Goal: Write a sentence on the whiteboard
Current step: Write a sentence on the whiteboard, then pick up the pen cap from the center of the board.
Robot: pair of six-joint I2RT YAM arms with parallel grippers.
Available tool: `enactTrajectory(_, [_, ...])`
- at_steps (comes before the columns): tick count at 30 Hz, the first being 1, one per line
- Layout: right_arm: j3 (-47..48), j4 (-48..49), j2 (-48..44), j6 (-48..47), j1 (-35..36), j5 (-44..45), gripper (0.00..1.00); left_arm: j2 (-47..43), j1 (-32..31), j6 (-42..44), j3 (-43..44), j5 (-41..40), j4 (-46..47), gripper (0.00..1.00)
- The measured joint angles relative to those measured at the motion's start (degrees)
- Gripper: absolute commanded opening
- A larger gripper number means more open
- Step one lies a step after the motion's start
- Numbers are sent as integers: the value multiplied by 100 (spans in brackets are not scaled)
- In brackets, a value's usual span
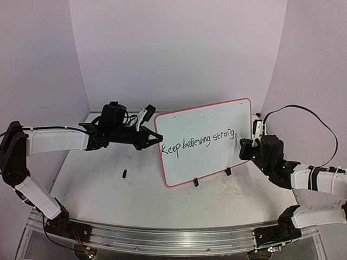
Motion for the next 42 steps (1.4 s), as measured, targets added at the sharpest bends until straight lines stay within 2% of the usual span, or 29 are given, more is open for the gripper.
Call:
enactTrajectory(9, [73,189,271,-72,-27,6,0,-4,0,-21,0,-11,-21,0])
enactTrajectory(12, [82,-217,-152,67,-30,5,0,-4,-12,0,0,-10,-6,0])
enactTrajectory(17, [140,-1225,-1613,522,-37,-4,0,-4,-18,0,4,-77,-8,0])
enactTrajectory(21, [360,-1879,-2439,662,-38,-9,0,5,-28,-2,20,-135,-21,7])
enactTrajectory(28, [784,-2303,-2567,527,-38,-36,0,110,-1,169,74,-639,-163,19])
enactTrajectory(39, [803,-2482,-2954,341,-38,-254,0,269,49,569,192,-1043,-428,18])
enactTrajectory(42, [803,-2509,-3131,342,-38,-312,0,293,46,624,301,-1079,-587,23])
